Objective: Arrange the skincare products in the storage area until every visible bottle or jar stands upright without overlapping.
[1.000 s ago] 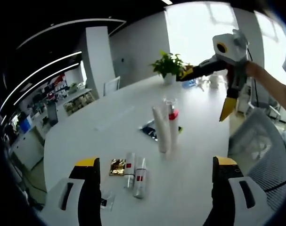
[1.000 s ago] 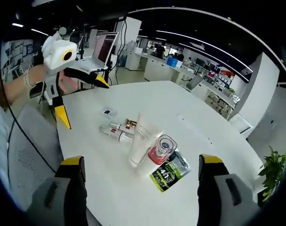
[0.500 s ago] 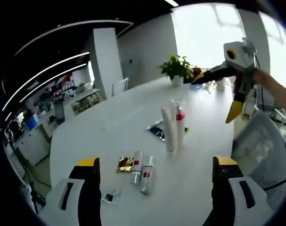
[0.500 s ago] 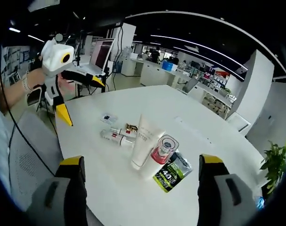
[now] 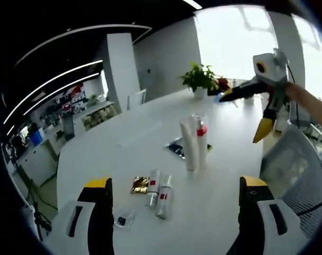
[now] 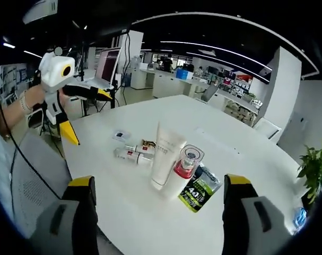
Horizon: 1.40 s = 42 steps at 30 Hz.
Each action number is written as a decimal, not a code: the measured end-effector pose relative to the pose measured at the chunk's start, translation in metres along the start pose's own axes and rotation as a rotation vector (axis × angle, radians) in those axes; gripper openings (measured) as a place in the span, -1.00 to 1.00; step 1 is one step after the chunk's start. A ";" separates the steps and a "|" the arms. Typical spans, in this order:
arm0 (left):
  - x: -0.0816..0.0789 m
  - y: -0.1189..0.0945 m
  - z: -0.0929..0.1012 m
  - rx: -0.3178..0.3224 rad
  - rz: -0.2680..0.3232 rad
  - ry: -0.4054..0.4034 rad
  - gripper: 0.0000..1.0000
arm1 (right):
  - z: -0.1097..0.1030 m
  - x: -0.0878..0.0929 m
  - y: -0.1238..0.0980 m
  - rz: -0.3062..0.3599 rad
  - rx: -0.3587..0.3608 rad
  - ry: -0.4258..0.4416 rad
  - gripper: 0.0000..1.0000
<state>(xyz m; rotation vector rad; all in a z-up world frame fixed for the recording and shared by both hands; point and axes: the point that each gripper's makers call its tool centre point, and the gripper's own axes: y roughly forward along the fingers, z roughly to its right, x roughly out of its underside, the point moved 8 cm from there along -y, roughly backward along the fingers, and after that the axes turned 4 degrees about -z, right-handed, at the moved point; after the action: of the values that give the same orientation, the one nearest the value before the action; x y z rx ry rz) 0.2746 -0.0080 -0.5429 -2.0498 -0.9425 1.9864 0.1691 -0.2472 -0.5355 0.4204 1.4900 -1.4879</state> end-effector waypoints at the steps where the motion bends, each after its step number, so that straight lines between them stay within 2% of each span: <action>1: 0.000 0.000 0.000 -0.005 0.001 -0.003 0.94 | 0.000 0.001 0.001 -0.002 0.001 0.002 0.99; 6: 0.002 0.003 -0.001 0.005 -0.007 -0.014 0.94 | -0.001 0.001 0.002 0.018 0.000 -0.001 0.99; 11: 0.006 0.009 0.001 0.036 -0.029 -0.036 0.94 | -0.003 0.003 0.005 0.021 -0.024 0.003 0.79; 16: 0.008 0.014 -0.001 0.028 -0.048 -0.031 0.94 | -0.006 0.005 0.008 0.022 -0.046 0.006 0.56; 31: 0.023 0.032 -0.001 0.055 -0.130 -0.024 0.95 | -0.012 0.014 0.024 0.035 -0.120 0.043 0.09; 42: 0.033 0.047 -0.002 0.084 -0.181 -0.011 0.73 | -0.015 0.027 0.038 0.046 -0.206 0.124 -0.24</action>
<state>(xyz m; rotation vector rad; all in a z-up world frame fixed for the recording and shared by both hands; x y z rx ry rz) 0.2903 -0.0273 -0.5946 -1.8417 -0.9898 1.9111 0.1805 -0.2359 -0.5819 0.4260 1.7016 -1.2763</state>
